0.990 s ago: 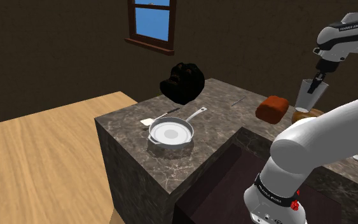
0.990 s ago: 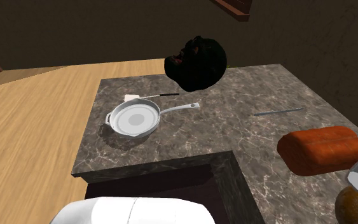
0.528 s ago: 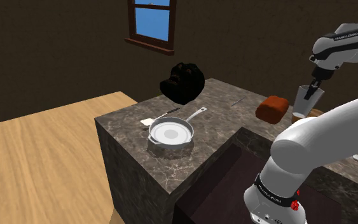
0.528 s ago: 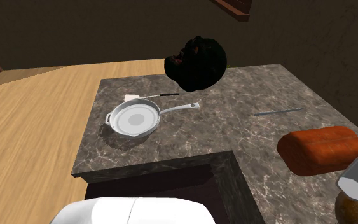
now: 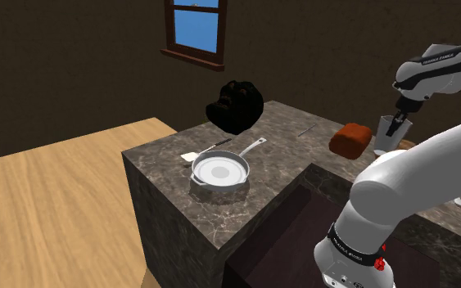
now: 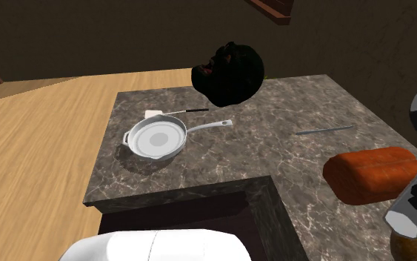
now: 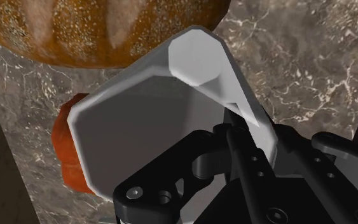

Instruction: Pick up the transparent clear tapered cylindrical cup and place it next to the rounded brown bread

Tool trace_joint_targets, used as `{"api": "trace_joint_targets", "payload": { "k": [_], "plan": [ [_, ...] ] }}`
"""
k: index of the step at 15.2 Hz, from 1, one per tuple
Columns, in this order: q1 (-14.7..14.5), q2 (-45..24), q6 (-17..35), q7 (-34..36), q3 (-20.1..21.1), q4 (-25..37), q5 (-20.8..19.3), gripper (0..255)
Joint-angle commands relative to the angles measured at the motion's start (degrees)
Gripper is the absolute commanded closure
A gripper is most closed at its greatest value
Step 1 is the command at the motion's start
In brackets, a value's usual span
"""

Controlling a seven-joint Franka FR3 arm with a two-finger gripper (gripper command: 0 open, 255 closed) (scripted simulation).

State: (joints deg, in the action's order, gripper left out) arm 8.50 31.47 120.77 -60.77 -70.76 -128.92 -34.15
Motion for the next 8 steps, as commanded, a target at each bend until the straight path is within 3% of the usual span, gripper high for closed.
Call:
{"api": "trace_joint_targets", "payload": {
  "k": [1,5,8],
  "plan": [
    [-0.5,-0.5,1.7,0.1,-1.6,-1.2,-0.5,255],
    [-2.5,-1.8,5.6,0.3,-5.3,-3.1,-1.1,255],
    [-2.5,-1.8,5.6,0.3,-5.3,-3.1,-1.1,255]
  ]
}}
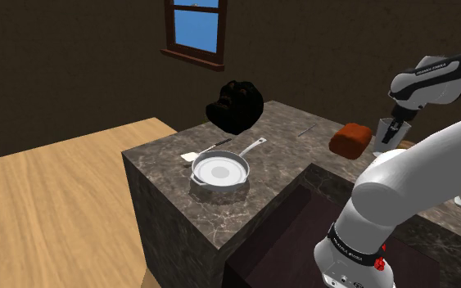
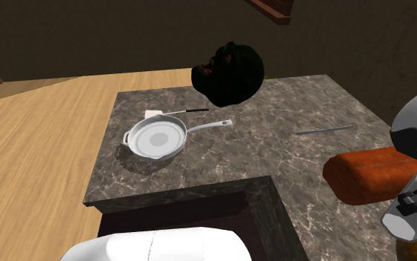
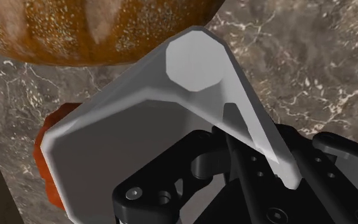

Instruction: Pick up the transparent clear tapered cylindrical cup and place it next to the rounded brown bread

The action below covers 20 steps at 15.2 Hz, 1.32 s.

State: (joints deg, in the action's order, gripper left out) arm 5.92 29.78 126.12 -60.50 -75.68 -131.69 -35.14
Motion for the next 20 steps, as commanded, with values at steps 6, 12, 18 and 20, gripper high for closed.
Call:
{"api": "trace_joint_targets", "payload": {
  "k": [6,12,18,20],
  "plan": [
    [0.7,0.1,0.3,0.2,0.1,-0.8,-0.3,0],
    [1.7,0.7,-1.8,-0.1,2.1,0.3,0.2,0],
    [5.2,2.8,-7.4,-0.2,7.9,2.6,1.0,0],
    [5.2,2.8,-7.4,-0.2,7.9,2.6,1.0,0]
  ]
}}
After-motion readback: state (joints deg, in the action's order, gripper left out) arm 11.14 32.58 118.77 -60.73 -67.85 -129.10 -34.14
